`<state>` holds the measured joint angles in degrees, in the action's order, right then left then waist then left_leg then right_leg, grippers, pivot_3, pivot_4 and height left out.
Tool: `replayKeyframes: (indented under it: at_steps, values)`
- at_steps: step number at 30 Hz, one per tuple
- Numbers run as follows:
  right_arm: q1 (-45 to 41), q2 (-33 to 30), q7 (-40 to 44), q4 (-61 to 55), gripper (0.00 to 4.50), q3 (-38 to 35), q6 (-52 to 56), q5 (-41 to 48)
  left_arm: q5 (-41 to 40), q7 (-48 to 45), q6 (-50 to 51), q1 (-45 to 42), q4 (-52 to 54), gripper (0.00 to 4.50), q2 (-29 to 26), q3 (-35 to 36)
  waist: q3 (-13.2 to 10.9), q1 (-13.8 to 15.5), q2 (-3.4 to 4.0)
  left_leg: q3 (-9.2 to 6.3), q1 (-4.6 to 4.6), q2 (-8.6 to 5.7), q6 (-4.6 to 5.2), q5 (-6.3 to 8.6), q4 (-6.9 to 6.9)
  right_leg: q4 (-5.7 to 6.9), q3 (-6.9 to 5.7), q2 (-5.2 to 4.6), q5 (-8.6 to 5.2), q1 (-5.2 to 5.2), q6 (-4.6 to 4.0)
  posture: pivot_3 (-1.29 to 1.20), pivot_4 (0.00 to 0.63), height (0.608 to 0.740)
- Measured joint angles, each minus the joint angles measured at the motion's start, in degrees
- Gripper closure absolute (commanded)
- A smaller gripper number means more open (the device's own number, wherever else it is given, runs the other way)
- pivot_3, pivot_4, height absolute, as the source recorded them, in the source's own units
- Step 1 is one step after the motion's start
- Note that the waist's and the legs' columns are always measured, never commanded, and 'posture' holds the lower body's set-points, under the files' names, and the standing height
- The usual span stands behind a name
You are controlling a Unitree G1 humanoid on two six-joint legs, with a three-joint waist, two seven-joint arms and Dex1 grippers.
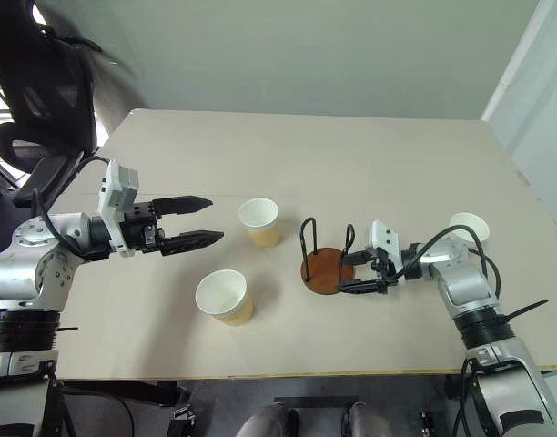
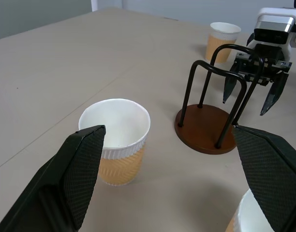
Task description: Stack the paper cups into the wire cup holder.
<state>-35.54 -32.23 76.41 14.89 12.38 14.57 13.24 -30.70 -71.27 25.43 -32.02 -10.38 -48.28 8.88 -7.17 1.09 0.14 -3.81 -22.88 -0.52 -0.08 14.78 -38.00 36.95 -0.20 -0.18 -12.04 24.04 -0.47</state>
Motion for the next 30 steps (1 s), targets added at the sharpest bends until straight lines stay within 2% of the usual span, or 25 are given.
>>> replayKeyframes:
  at_steps: [23, 30]
  values:
    - [-4.9, 2.2, -5.2, 6.6, 1.47, -0.5, -5.8, -1.2, 0.0, 0.3, 0.0, 0.0, 0.0, 0.0, 0.2, 0.0, 0.0, 0.0, 0.0, 0.0, 0.0, 0.01, -0.01, 0.01, 0.01, 0.0, 0.0, 0.0, 0.0, 0.0, 0.0, 0.0, 0.15, 0.74]
    - [-4.4, 1.1, -3.9, 5.7, 1.47, -0.5, -4.7, -1.0, 0.0, 0.4, 0.0, 0.0, 0.1, 0.0, 0.3, 0.0, 0.0, 0.1, 0.0, 0.0, -0.01, 0.01, -0.04, 0.02, 0.02, -0.02, 0.0, 0.0, 0.0, 0.0, 0.0, 0.0, 0.15, 0.74]
